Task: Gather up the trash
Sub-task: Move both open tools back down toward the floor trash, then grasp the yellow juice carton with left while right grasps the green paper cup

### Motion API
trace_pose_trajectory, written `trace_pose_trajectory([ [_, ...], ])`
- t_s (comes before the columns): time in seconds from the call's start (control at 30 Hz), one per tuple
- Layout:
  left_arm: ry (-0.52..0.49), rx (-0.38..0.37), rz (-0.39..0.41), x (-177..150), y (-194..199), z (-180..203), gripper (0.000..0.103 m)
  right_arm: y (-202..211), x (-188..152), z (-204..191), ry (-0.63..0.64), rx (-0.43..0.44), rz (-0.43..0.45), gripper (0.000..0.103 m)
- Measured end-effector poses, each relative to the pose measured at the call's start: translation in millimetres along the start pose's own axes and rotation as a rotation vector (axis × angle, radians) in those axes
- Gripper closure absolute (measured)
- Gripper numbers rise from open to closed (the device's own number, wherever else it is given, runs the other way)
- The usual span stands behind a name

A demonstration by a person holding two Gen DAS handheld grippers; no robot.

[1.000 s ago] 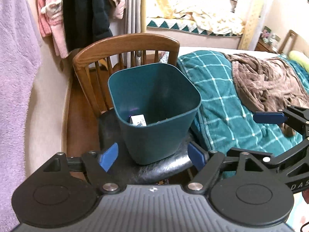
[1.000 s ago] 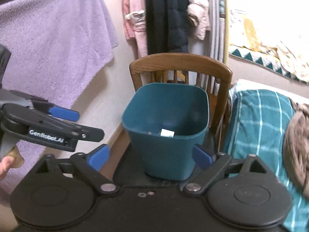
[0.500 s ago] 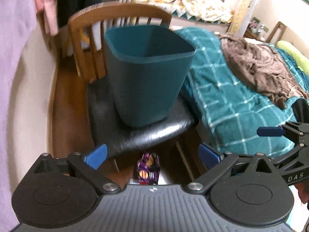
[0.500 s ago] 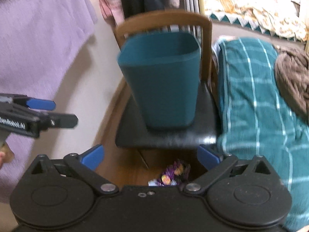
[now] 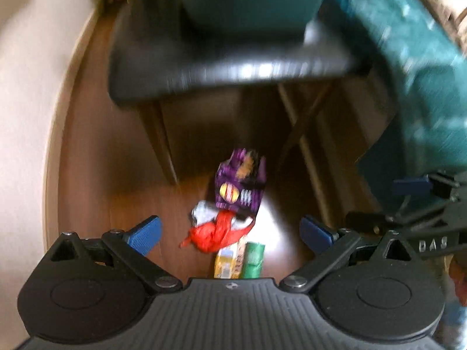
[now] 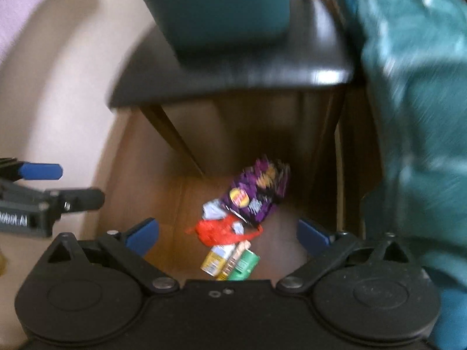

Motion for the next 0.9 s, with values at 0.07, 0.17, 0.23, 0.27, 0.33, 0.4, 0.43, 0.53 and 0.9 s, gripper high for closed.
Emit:
trace_pose_trajectory([
  [0.07, -0.009, 0.032, -0.032, -13.2, -45.3, 0.4, 0.002, -46.0, -9.1, 11.1, -0.027, 0.012, -0.038, 0.004],
  [0.17, -0.011, 0.038, -0.085, -31.8, -112.7, 0.8, 0.002, -108.8, -24.0, 26.3, -0.068, 0.026, -0.093, 0.007],
  [0.23, -0.014, 0.04, -0.118, -45.2, -154.0, 0.2, 0.002, -146.5, -32.0, 33.8, -0.079, 0.026, -0.126, 0.008],
  [0.27, -0.018, 0.043, -0.137, -51.8, -174.0, -0.2, 0.002, -168.8, -37.9, 38.4, -0.087, 0.027, -0.145, 0.008],
  [0.33, -0.03, 0.059, -0.178, -65.8, -215.6, -1.1, 0.002, -206.2, -48.1, 45.8, -0.104, 0.03, -0.187, 0.009],
  [0.4, -0.039, 0.06, -0.217, -77.9, -249.4, -2.4, 0.002, -241.8, -58.4, 53.8, -0.135, 0.034, -0.228, 0.011],
  [0.43, -0.041, 0.061, -0.233, -83.6, -268.4, -3.7, 0.002, -260.4, -63.4, 57.6, -0.163, 0.042, -0.249, 0.011],
  [0.53, -0.029, 0.062, -0.271, -93.2, -312.3, -7.4, 0.002, -306.1, -75.2, 65.0, -0.249, 0.068, -0.303, 0.012],
  [0.9, -0.023, 0.063, -0.333, -100.6, -399.4, -5.8, 0.002, -413.5, -97.5, 63.0, -0.392, 0.097, -0.424, 0.021],
])
Point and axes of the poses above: each gripper's, at about its wrist camera, not at the fingertips, and y roughly against the way its jaws point, z to its right, x to its top, the point moved 9 cm from there along -y, roughly the way its jaws point, and after that the axes turned 11 degrees about -z, right-handed, at the moved point
